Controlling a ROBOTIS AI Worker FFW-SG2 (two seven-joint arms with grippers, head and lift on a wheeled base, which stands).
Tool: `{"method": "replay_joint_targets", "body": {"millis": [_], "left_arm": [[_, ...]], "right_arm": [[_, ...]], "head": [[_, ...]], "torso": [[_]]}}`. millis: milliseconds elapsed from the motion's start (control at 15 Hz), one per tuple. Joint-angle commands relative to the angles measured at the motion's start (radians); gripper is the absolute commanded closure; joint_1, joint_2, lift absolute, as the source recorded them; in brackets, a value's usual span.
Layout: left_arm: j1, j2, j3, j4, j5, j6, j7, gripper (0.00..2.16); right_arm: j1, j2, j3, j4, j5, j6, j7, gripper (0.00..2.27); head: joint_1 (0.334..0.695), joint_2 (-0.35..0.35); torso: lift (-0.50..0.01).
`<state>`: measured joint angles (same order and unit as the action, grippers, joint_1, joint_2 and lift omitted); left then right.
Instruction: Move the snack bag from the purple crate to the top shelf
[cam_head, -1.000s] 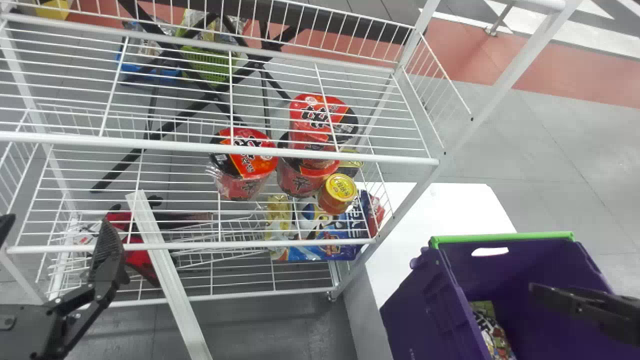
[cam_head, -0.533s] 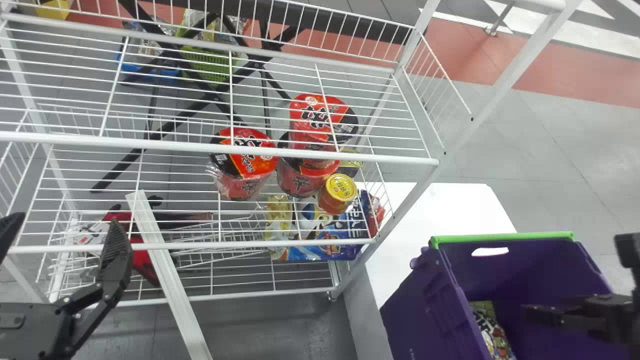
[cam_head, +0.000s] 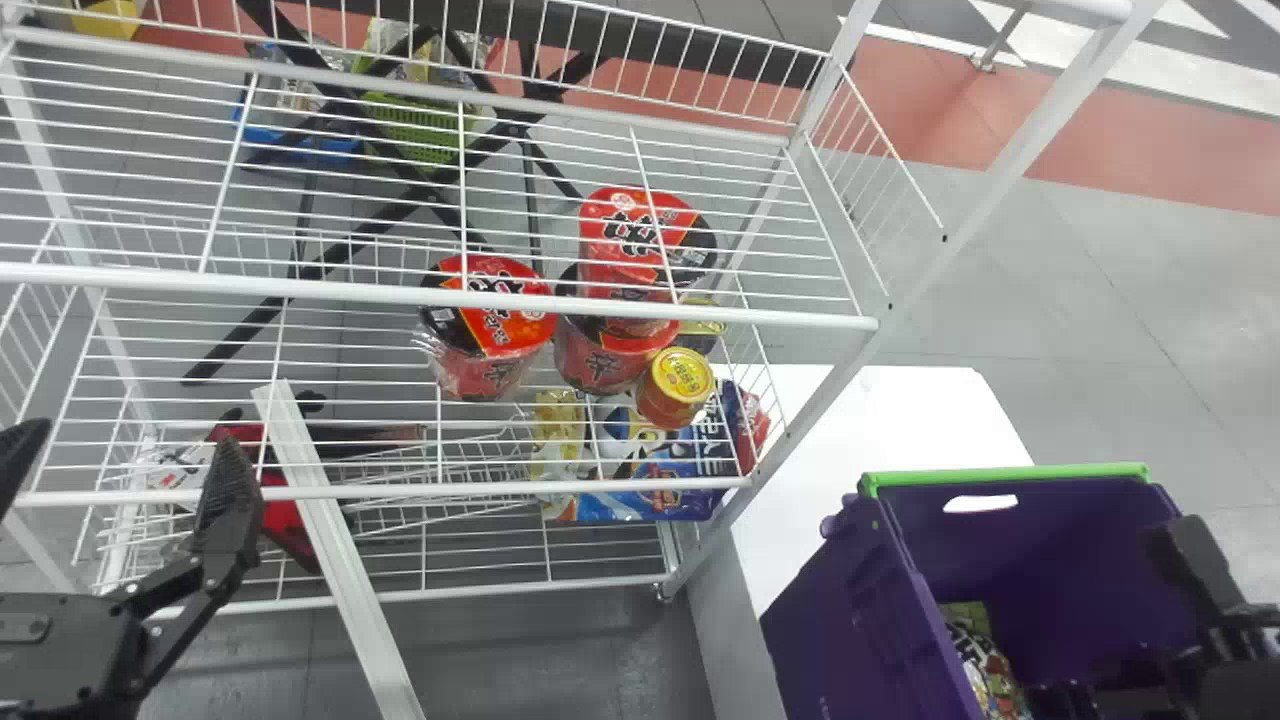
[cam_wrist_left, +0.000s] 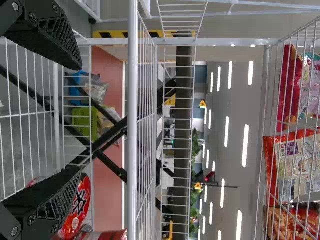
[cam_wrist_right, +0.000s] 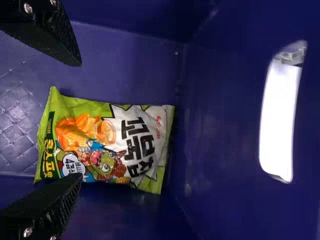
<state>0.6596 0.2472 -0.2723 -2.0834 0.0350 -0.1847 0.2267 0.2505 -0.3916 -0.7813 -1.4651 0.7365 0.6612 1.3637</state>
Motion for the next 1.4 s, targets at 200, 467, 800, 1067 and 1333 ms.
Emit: {"method": "replay_joint_targets", "body": {"millis": [200,467,800,1067,1333], "left_arm": [[-0.011,0.001,-0.001,0.019,0.014,-0.006,-0.001,0.10],[-0.029,-0.002,-0.007,0.040,0.026,-0.006,-0.010,0.10],[-0.037,-0.002,-0.013,0.052,0.031,-0.012,-0.012,0.10],[-0.038,0.001,-0.016,0.055,0.037,-0.015,-0.014,0.10],[-0.061,0.015,-0.027,0.071,0.060,-0.012,-0.017,0.10]], "right_arm": [[-0.005,-0.016,-0.047,0.131,-0.042,-0.064,-0.031,0.00],[-0.016,-0.047,-0.050,0.243,-0.055,-0.097,-0.126,0.00],[-0.019,-0.033,-0.052,0.253,-0.075,-0.088,-0.193,0.00],[-0.042,-0.016,-0.019,0.253,-0.075,-0.011,-0.252,0.00],[-0.059,-0.016,0.045,0.253,-0.038,0.035,-0.245,0.00]], "head": [[0.695,-0.350],[0.695,-0.350],[0.695,-0.350],[0.695,-0.350],[0.695,-0.350]], "torso": [[-0.456],[-0.456],[-0.456],[-0.456],[-0.456]]}}
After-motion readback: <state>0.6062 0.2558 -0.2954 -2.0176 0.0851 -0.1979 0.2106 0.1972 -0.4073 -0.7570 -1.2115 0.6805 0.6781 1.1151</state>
